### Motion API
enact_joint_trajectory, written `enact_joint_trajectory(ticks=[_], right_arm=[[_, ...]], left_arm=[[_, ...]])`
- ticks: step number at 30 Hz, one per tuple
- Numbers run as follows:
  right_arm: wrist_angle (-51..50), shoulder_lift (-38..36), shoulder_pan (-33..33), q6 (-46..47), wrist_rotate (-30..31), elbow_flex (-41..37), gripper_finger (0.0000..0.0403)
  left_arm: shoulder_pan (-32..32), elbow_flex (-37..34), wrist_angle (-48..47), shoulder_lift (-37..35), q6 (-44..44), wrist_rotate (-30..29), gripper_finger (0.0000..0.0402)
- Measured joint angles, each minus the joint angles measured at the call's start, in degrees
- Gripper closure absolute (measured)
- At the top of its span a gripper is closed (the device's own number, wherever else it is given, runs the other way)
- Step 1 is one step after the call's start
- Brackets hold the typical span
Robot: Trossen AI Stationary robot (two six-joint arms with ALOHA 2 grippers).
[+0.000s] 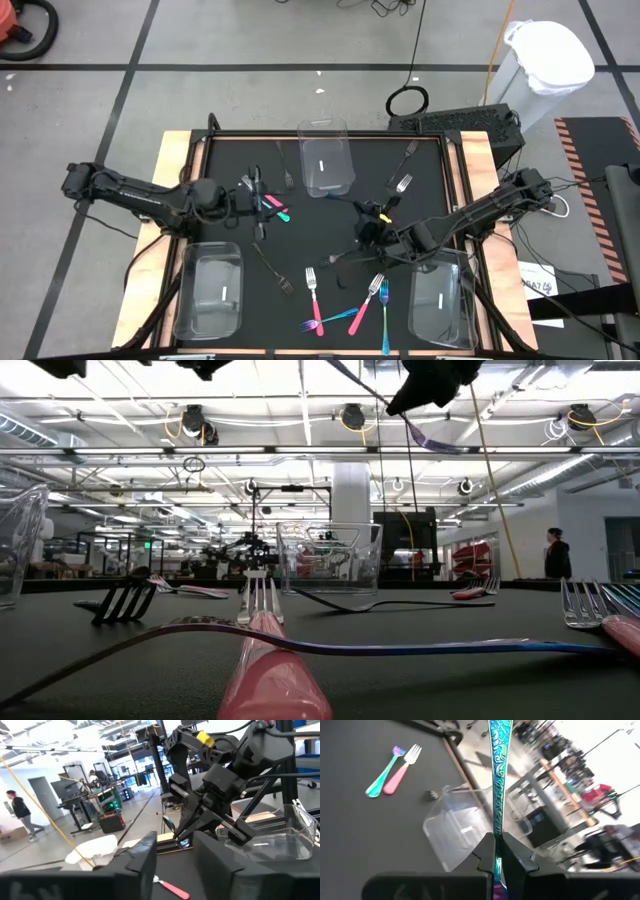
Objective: Sort silverware by color (type)
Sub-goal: Put the blue fork into the top transparent bin
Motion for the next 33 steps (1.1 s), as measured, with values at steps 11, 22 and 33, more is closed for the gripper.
enact_joint_trajectory(ticks=[11,22,33], right_arm=[[0.6,0.0,3.9,-3.7,9.2,0.0,0.0392],[0.6,0.0,5.6,-4.3,14.6,0.0,0.0392],[0.5,0.4,5.5,-4.6,14.4,0.0,0.0392]], left_arm=[[-0.7,8.4,10.5,16.1,-5.9,-3.8,0.0116],[-1.9,12.8,31.6,32.0,-5.6,-4.2,0.0114],[-3.5,14.7,47.8,39.7,-1.7,-6.5,0.0114]])
